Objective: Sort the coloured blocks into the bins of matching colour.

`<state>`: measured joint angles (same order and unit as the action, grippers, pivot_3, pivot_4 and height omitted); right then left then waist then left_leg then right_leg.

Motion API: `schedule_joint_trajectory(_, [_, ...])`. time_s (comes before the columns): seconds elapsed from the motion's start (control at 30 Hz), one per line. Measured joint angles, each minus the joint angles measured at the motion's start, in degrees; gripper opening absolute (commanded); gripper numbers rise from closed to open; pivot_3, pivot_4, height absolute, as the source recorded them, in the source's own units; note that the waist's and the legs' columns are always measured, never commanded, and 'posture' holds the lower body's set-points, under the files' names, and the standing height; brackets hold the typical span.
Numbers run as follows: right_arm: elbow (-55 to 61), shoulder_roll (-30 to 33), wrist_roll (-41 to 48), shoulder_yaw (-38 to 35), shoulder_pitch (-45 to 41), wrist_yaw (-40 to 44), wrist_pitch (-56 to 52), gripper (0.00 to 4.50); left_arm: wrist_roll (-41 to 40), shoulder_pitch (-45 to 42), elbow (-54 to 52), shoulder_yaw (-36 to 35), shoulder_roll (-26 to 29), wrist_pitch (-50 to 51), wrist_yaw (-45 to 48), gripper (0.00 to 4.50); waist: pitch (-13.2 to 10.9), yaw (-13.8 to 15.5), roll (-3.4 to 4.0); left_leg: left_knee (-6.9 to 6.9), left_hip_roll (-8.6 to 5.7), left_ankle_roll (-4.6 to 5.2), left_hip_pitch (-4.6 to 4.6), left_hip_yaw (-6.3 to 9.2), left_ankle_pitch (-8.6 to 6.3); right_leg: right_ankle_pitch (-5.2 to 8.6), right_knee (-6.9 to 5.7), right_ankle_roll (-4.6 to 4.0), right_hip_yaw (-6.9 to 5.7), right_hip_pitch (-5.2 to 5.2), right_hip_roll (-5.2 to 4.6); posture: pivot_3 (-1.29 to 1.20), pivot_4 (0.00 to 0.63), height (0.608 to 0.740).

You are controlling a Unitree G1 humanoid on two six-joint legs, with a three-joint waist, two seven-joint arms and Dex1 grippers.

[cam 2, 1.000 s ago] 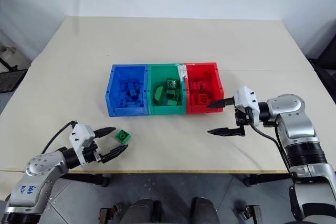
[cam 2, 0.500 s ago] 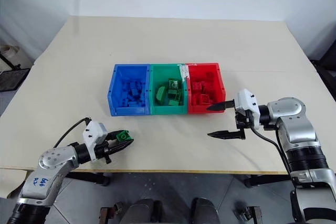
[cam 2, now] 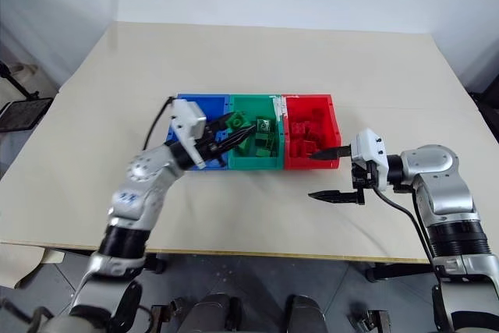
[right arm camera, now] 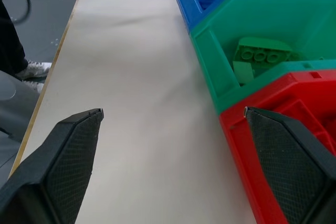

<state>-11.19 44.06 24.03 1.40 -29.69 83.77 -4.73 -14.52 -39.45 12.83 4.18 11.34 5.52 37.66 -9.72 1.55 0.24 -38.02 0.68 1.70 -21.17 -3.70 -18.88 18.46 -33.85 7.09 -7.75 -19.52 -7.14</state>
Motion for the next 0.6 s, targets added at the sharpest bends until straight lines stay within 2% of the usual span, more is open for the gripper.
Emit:
schedule_joint_trajectory(0.13, [2.2, 0.0, 0.1, -0.5, 1.9, -1.5, -0.8, 4.50, 2.5, -3.9, 8.9, 0.6, -1.7, -3.9, -0.8, 3.05, 0.0, -0.1, -0.02, 0.01, 0.01, 0.00, 0.00, -0.03, 0.00, 0.00, 0.00, 0.01, 0.01, -0.03, 0.01, 0.00, 0.150, 0.740])
schedule_joint_trajectory(0.23, [2.7, 0.0, 0.1, -1.8, 3.0, -2.3, -1.6, 4.50, 3.4, -3.9, 10.2, 0.5, -1.3, -4.6, -0.7, 4.03, 0.0, -0.2, -0.02, 0.00, 0.06, 0.00, 0.00, -0.02, 0.00, 0.00, -0.01, 0.01, 0.02, -0.04, 0.04, 0.00, 0.150, 0.740])
schedule_joint_trajectory(0.3, [3.2, 0.0, 0.1, -1.9, 3.4, -2.4, -1.7, 4.50, 3.5, -3.8, 9.6, 0.5, -0.2, -4.4, -0.5, 4.46, 0.0, -0.2, -0.02, 0.00, 0.05, 0.00, -0.01, -0.03, 0.00, 0.00, -0.01, 0.01, 0.04, -0.04, 0.04, 0.00, 0.150, 0.740])
schedule_joint_trajectory(0.47, [3.1, 0.1, 0.1, -1.9, 3.4, -2.5, -1.7, 4.50, 2.3, 1.6, -2.0, -0.8, 5.9, 1.7, 1.4, 4.46, 0.0, -0.2, -0.02, 0.00, 0.07, 0.00, 0.01, 0.01, 0.00, 0.00, -0.03, 0.01, 0.06, -0.04, 0.03, 0.00, 0.150, 0.740])
schedule_joint_trajectory(0.6, [1.5, 0.2, 0.1, -2.2, 2.6, -2.0, -1.5, 4.50, -2.1, 12.3, -17.4, -3.8, 15.6, 11.9, 4.5, 4.46, 0.0, -0.9, -0.01, 0.04, 0.13, -0.01, 0.03, 0.09, 0.00, 0.00, -0.05, 0.00, 0.19, -0.02, 0.01, 0.00, 0.150, 0.740])
